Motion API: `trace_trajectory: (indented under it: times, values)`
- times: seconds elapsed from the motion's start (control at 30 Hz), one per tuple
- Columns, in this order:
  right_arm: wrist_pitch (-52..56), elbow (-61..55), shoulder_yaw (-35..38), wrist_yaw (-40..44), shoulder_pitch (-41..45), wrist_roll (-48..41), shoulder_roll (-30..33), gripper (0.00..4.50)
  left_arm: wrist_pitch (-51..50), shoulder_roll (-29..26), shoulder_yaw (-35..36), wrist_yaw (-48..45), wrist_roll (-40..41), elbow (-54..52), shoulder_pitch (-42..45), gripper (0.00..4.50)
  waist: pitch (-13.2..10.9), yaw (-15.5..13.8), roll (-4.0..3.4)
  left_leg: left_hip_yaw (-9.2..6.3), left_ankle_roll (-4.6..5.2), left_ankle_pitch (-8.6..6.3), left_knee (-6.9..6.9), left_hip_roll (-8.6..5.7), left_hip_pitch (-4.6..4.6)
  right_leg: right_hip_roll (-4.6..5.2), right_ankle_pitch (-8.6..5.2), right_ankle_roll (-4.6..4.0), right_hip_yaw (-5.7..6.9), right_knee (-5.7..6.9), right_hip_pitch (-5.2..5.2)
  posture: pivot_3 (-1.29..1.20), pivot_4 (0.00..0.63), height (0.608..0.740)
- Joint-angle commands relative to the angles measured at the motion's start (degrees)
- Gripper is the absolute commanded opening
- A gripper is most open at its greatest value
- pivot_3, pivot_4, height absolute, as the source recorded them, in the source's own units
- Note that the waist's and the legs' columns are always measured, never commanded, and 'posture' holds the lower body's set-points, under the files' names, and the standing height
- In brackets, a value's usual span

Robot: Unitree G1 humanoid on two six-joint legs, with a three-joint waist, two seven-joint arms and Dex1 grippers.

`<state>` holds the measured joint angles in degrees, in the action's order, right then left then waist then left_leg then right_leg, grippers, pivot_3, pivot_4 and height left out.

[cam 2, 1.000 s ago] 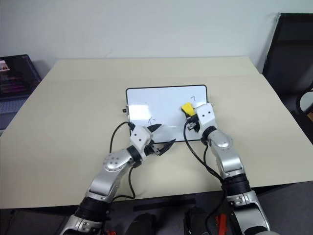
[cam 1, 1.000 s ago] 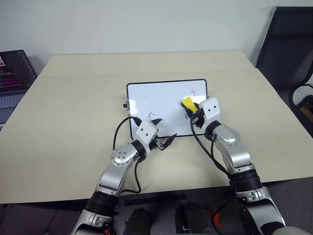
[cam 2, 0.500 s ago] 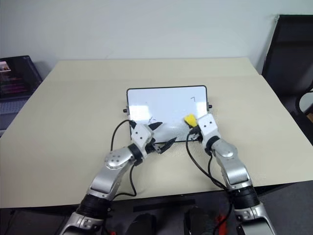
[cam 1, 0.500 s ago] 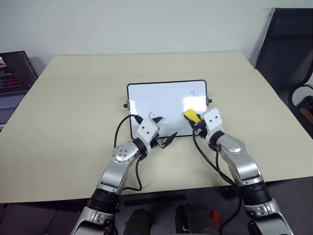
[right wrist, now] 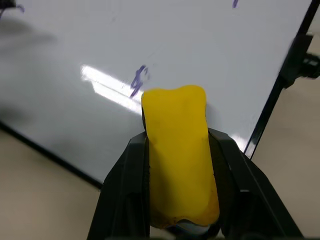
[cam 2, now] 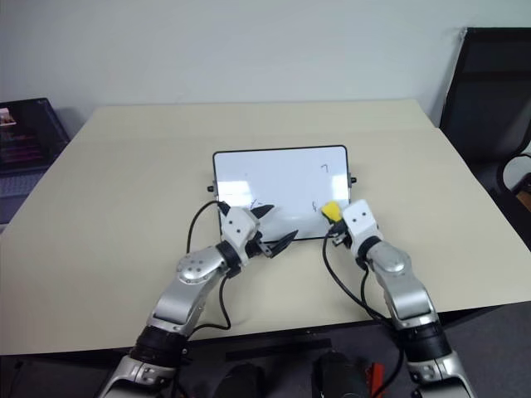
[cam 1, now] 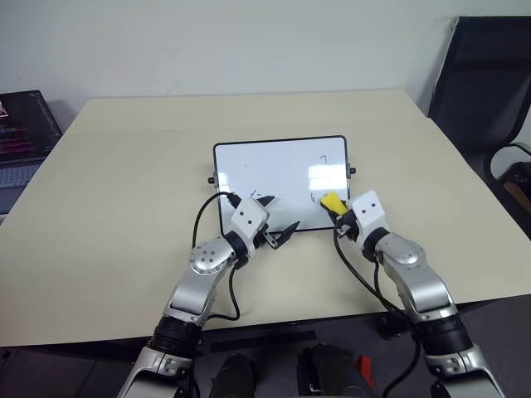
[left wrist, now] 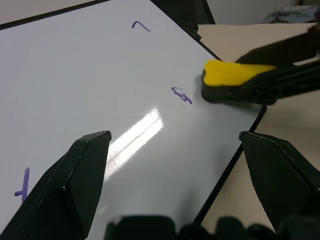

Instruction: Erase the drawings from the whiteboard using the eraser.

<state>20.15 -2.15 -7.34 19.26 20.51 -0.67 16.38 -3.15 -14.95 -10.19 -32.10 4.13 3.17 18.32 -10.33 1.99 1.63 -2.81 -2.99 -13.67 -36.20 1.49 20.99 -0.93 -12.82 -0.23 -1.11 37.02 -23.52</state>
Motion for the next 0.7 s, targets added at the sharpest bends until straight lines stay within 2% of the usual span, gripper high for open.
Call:
trace_trajectory:
  times: [0.03,0.23,0.4,0.57,0.7]
  values:
    - [-4.64,1.92,0.73,-2.25,3.97,0.95,-2.09,1.22,1.20,0.44,0.10,-0.12,0.11,-0.93,0.81,4.50,0.00,-0.03,0.00,0.00,0.00,0.00,0.02,0.00,0.00,0.00,0.00,0.00,0.01,0.00,0.00,0.00,0.150,0.740]
    - [-4.68,5.94,-0.81,-3.85,7.02,2.14,-5.98,1.22,0.96,0.78,-0.06,-0.01,0.03,-1.66,1.29,4.50,0.00,-0.20,-0.01,-0.05,-0.02,-0.02,0.24,-0.01,0.19,0.00,0.15,0.27,0.03,-0.05,-0.16,0.00,0.150,0.740]
    - [0.91,6.59,-4.22,-2.88,5.99,6.96,-3.25,1.22,1.23,0.16,0.62,0.35,-0.03,-2.51,0.60,4.50,0.01,-0.20,0.00,-0.04,-0.02,-0.02,0.13,-0.01,0.56,0.00,0.19,0.32,0.00,0.03,-0.51,0.00,0.150,0.740]
    - [3.73,2.99,-4.79,-0.87,4.04,7.57,-0.87,1.22,1.00,-0.19,0.94,0.78,0.10,-3.55,-0.21,4.50,0.02,-0.21,0.00,-0.07,0.04,0.01,0.10,0.00,0.37,0.00,0.17,0.29,0.05,0.09,-0.37,0.00,0.150,0.740]
    - [6.19,-0.75,-4.69,0.30,0.69,7.17,0.62,1.22,0.93,-0.01,0.75,0.98,-0.16,-3.87,-0.58,4.50,0.02,-0.20,0.00,-0.07,0.02,0.00,0.13,0.00,0.04,0.00,-0.04,-0.05,0.04,-0.05,-0.01,0.00,0.150,0.740]
